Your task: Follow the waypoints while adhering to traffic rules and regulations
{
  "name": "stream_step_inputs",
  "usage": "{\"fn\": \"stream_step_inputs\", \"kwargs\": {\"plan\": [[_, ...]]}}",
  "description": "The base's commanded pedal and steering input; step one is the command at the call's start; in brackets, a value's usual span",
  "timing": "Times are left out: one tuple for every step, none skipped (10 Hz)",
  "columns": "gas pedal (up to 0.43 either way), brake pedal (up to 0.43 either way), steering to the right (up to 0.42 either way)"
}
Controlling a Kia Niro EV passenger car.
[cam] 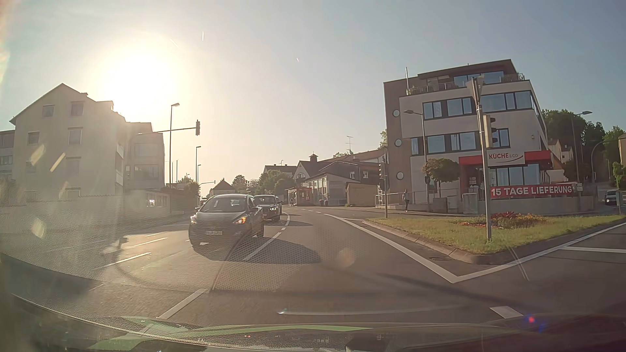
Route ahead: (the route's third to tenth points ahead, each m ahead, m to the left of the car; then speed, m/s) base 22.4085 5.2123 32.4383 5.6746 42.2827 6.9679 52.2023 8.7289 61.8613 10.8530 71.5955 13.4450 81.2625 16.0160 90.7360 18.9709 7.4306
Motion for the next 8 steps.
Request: {"fn": "stream_step_inputs", "kwargs": {"plan": [[0.169,0.0,-0.004],[0.169,0.0,-0.006],[0.169,0.0,-0.008],[0.177,0.0,-0.01],[0.177,0.0,-0.01],[0.177,0.0,-0.009],[0.169,0.0,-0.01],[0.169,0.0,-0.013]]}}
